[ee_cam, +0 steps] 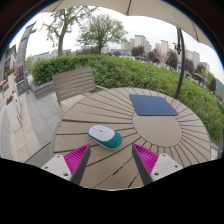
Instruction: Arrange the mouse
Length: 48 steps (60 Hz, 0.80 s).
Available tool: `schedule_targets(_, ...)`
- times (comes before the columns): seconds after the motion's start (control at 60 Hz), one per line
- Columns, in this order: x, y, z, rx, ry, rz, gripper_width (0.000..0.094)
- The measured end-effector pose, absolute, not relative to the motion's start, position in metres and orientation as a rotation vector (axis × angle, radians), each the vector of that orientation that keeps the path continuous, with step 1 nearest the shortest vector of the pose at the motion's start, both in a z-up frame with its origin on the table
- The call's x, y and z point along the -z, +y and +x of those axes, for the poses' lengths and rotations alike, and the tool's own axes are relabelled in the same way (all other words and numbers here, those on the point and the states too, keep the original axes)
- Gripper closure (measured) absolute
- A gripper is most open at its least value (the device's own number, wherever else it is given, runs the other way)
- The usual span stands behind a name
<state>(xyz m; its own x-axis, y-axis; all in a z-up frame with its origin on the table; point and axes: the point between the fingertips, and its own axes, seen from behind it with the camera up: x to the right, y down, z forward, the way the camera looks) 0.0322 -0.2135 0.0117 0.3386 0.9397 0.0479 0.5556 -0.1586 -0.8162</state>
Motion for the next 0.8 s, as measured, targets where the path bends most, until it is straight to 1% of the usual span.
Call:
schedule_targets(0.167, 0.010, -0.213, 0.004, -0.652, -1.352, -1.834, 0.0083)
schedule_targets(0.35, 0.009, -0.200, -0.017, -0.633, -1.358, -1.817, 0.0081)
schedule_targets(0.367, 0.006, -0.197, -0.018, -0.634, -1.357, -1.818, 0.0082)
schedule_targets(0.617, 0.010, -0.161, -0.040, -0.571, -1.280, -1.880, 0.0082)
schedule_targets(0.8, 0.011, -0.149, -0.043, -0.559, -1.256, -1.909, 0.0079)
